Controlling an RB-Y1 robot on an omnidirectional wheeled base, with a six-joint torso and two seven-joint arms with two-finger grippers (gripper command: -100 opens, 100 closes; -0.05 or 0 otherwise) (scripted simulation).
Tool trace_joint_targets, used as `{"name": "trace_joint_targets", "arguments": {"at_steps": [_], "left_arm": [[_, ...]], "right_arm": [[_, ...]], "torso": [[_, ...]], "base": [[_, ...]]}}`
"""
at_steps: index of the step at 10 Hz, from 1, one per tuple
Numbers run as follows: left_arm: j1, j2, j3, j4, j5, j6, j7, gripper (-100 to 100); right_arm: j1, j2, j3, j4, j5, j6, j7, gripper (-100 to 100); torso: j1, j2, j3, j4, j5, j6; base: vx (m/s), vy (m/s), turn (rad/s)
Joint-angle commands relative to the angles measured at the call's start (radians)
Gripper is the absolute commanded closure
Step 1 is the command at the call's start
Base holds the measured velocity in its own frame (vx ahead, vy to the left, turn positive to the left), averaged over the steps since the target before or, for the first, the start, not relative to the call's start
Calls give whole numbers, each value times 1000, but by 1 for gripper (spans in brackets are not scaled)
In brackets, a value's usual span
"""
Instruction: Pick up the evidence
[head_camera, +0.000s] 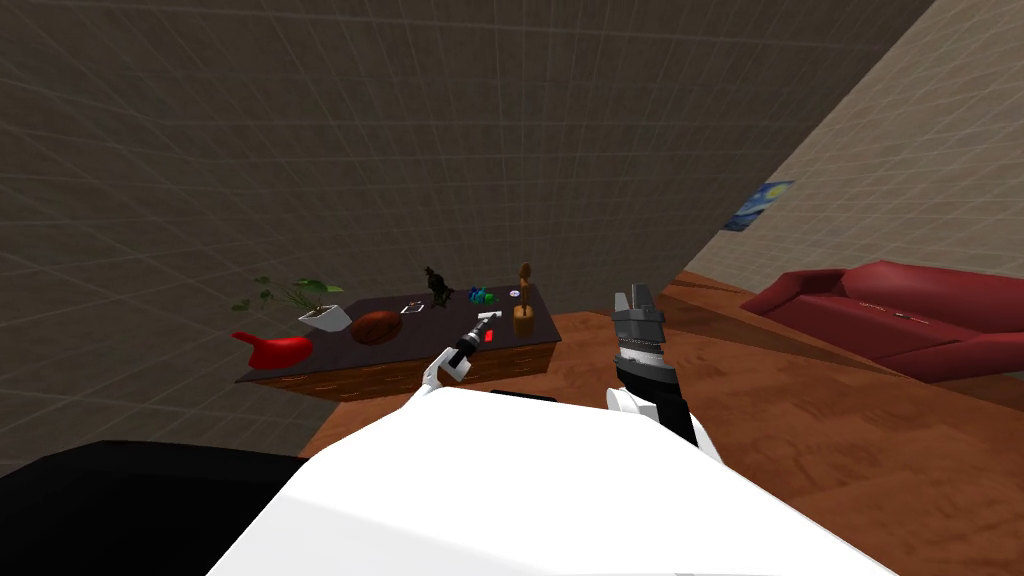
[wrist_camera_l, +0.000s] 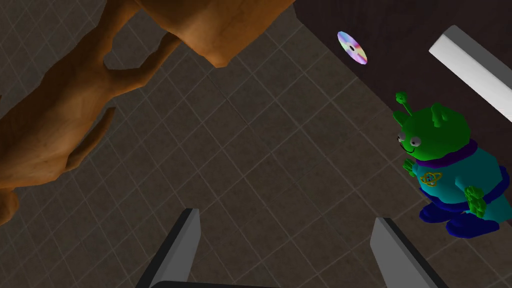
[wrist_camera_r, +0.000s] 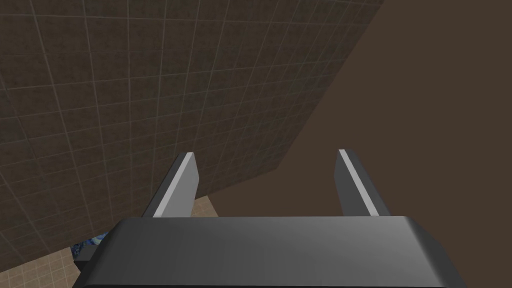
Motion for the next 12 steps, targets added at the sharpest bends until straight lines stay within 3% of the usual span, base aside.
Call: {"name": "trace_joint_targets", "arguments": {"at_steps": [1, 5, 7, 12], "left_arm": [[-4, 10, -6, 34, -2, 11, -3, -100], [-56, 63, -43, 183, -8, 74, -25, -100], [-56, 63, -43, 203, -8, 74, -25, -100], [-99, 115, -76, 342, -7, 141, -43, -100]], "right_arm": [[0, 0, 0, 0, 0, 0, 0, 0], [0, 0, 0, 0, 0, 0, 0, 0], [0, 0, 0, 0, 0, 0, 0, 0], [0, 0, 0, 0, 0, 0, 0, 0]], "torso": [[0, 0, 0, 0, 0, 0], [0, -1, 0, 0, 0, 0], [0, -1, 0, 0, 0, -1], [-1, -1, 0, 0, 0, -1]], "base": [[9, -15, -49], [21, -28, -117], [15, -16, -33], [22, -30, -102]]}}
